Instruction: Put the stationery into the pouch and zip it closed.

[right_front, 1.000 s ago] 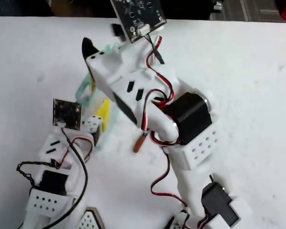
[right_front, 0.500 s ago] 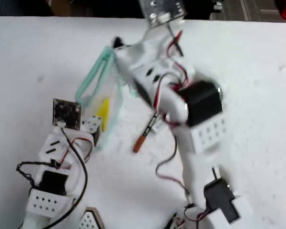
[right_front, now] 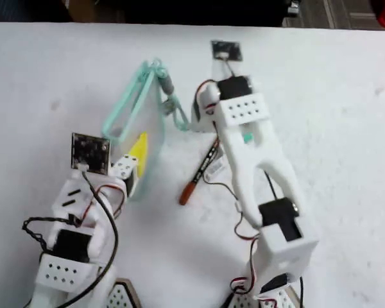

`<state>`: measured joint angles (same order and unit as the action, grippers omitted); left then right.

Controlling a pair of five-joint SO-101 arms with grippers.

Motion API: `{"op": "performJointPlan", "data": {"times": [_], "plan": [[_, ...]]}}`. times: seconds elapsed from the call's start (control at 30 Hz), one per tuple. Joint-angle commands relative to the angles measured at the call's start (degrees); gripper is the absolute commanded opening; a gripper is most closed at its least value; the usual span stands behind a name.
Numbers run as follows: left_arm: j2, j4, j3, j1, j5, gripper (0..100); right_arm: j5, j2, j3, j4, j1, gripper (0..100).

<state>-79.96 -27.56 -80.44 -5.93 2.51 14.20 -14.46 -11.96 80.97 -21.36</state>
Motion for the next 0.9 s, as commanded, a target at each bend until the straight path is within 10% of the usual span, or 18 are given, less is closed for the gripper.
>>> {"op": "performJointPlan", "data": {"times": [0.0,0.57,0.87], "plan": [[-0.9,1.1,0.4,-0.1,0.4,20,1.3,-2.1,1.0,-3.6,0.1,25.8],[-0.9,1.1,0.4,-0.2,0.3,19,5.1,-15.0,1.9,-10.6,-3.8,25.5],[-0.9,1.0,0.4,-0.3,0.3,19,4.7,-20.4,0.1,-12.1,-1.4,9.5]]}}
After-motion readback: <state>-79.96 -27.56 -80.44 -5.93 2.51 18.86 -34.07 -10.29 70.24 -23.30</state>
